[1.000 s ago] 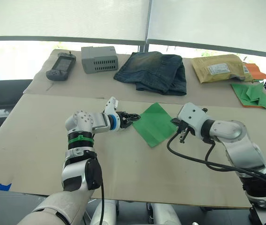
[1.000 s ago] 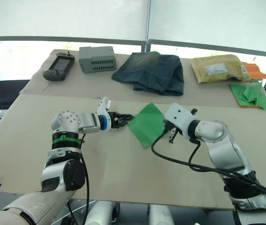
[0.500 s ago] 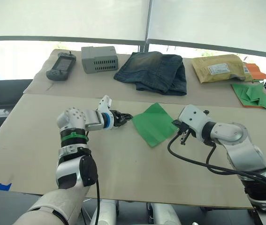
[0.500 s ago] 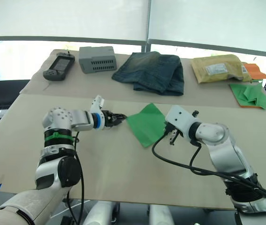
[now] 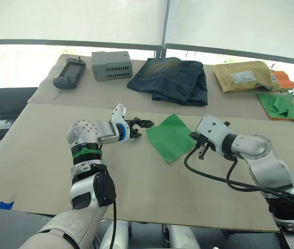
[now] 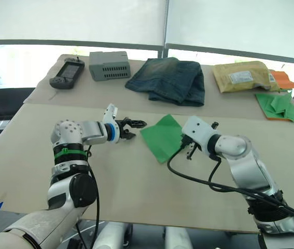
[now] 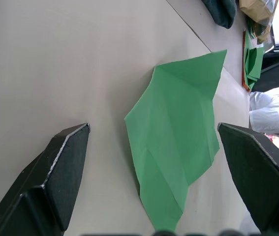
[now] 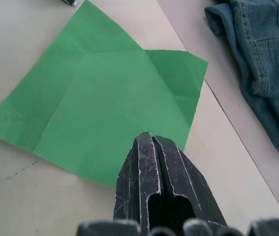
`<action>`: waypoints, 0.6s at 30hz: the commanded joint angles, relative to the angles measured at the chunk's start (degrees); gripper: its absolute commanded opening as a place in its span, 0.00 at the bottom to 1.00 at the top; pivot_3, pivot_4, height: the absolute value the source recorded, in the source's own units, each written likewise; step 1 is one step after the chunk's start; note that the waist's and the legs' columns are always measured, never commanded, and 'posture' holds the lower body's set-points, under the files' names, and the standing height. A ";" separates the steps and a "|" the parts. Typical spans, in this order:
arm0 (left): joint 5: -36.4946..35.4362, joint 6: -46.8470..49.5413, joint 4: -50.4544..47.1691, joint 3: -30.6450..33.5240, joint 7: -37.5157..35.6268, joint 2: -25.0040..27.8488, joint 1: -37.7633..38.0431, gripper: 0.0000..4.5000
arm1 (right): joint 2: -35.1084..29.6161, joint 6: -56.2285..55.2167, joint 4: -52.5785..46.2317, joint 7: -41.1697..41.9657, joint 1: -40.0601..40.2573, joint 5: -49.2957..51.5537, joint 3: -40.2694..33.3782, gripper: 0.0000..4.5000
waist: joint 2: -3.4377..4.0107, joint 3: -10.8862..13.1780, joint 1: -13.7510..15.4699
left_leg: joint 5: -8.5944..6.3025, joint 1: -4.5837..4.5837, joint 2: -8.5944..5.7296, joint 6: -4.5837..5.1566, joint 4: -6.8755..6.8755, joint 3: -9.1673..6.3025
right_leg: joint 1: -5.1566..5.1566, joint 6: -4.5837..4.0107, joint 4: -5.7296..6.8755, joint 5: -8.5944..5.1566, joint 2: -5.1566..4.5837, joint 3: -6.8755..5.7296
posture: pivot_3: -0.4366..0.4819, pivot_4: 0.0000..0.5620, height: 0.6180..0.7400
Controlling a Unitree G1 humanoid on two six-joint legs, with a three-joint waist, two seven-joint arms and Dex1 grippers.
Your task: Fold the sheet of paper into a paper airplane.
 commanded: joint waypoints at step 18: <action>-1.23 -9.15 10.03 -7.41 -4.58 -2.46 -4.54 0.05 | -1.92 0.82 -5.11 0.82 1.69 2.57 -4.07 0.00 | -0.01 0.01 0.76 | 0.02 -0.07 -0.03 -0.04 0.02 0.00 | -0.03 0.07 -0.04 -0.03 -0.02 -0.01 | 0.48 0.27 0.91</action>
